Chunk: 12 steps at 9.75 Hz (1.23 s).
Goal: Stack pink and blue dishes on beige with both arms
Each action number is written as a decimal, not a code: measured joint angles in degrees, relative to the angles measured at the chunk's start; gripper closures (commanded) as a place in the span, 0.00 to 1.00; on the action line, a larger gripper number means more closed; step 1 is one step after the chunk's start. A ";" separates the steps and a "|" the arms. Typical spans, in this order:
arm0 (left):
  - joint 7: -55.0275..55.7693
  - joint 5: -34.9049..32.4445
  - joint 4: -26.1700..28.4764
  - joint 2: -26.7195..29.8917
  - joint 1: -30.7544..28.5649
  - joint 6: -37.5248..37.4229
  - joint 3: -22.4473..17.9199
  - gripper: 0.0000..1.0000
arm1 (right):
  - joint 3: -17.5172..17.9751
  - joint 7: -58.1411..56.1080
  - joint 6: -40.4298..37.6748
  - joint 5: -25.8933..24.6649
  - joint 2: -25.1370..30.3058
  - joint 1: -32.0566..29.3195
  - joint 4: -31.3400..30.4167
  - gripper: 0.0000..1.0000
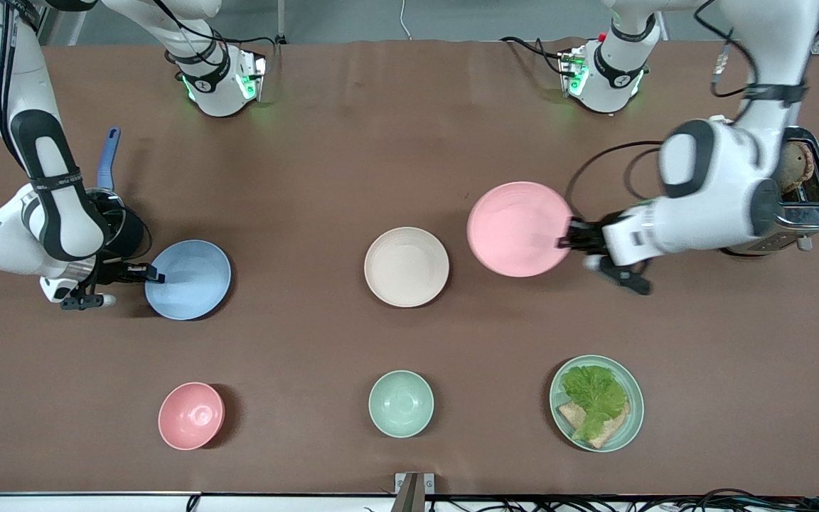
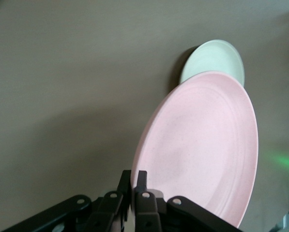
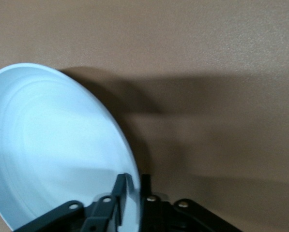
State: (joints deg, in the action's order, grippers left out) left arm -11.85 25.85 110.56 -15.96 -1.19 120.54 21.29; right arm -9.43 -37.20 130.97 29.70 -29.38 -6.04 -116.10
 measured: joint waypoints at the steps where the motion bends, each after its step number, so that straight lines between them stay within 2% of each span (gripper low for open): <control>1: 4.88 -1.80 -0.01 -2.51 0.15 3.83 3.53 0.98 | -0.17 -0.13 -0.65 0.40 0.40 -0.02 0.38 0.99; 3: 11.73 -5.38 0.00 -7.72 0.41 11.68 8.08 0.99 | -1.27 0.24 -6.71 0.47 0.70 0.17 3.58 0.99; 5: 19.15 -11.28 -0.51 -14.02 2.77 19.58 9.35 0.99 | -4.17 2.94 -20.84 0.36 1.01 0.27 12.04 0.99; 7: 26.99 -16.40 -3.60 -18.84 5.44 21.59 9.53 0.98 | -5.12 10.28 -33.03 -0.71 1.78 0.40 20.64 0.99; 8: 31.27 -19.01 -5.74 -20.54 6.84 21.60 9.63 0.95 | -5.09 14.62 -36.77 -0.90 2.28 1.08 23.49 0.99; 10: 39.52 -25.42 -8.89 -23.24 9.16 21.59 9.76 0.90 | -4.53 22.67 -39.11 -1.00 3.88 4.27 25.27 0.99; 11: 41.44 -26.73 -9.69 -24.08 9.86 21.59 9.84 0.58 | -3.18 26.28 -39.40 -1.07 4.71 5.64 25.26 0.99; 12: 42.55 -26.89 -10.52 -24.80 10.69 21.59 9.86 0.06 | -0.61 30.57 -39.46 -1.17 5.40 6.29 25.23 0.99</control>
State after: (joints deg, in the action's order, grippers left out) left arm 30.70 -1.04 100.04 -40.76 9.50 142.13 31.16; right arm -10.04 -6.63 91.52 28.53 -23.98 0.24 -90.87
